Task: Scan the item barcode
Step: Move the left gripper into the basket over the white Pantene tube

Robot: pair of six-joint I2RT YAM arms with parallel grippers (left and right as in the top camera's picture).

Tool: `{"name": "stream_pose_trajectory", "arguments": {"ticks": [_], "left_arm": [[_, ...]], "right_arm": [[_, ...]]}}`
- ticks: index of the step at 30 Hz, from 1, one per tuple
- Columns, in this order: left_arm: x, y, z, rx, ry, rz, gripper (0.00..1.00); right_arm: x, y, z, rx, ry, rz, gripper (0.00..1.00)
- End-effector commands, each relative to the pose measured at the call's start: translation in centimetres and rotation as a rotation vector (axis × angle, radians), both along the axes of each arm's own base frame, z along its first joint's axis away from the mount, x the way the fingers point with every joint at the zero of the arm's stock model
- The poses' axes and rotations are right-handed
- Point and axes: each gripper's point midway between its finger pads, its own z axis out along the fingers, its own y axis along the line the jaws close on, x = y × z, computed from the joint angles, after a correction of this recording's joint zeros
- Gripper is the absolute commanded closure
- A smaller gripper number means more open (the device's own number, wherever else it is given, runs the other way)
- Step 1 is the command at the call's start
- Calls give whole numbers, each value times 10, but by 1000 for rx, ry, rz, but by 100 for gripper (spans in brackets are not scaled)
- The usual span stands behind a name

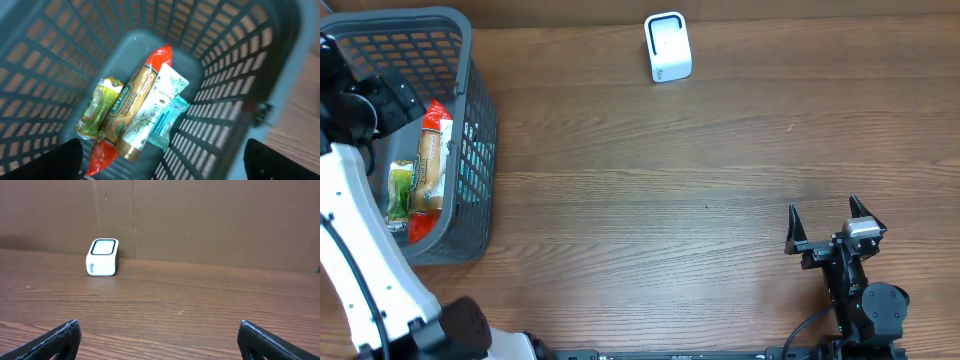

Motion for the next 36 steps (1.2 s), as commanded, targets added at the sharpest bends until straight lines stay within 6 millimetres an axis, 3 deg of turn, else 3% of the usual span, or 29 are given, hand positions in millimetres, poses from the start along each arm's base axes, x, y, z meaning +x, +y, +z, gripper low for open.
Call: {"name": "stream_pose_trajectory", "arguments": {"ticks": [1,4,17,18,36], "left_arm": [[8,12,-13,3,28,13,8],[15,15,-27,18,43,-15,10],[20,24,-131,-46,138,-86,16],[21,25,-140,-41,142,-95,21],[28,27,-224,13,153,-182,26]], "right_arm": [[0,-1,-3,-1,0,-6,0],[0,-1,-3,-1,0,-6,0],[0,-1,-3,-1,0,-6,0],[0,-1,-3,-1,0,-6,0],[0,-1,-3,-1,0,-6,0]]}}
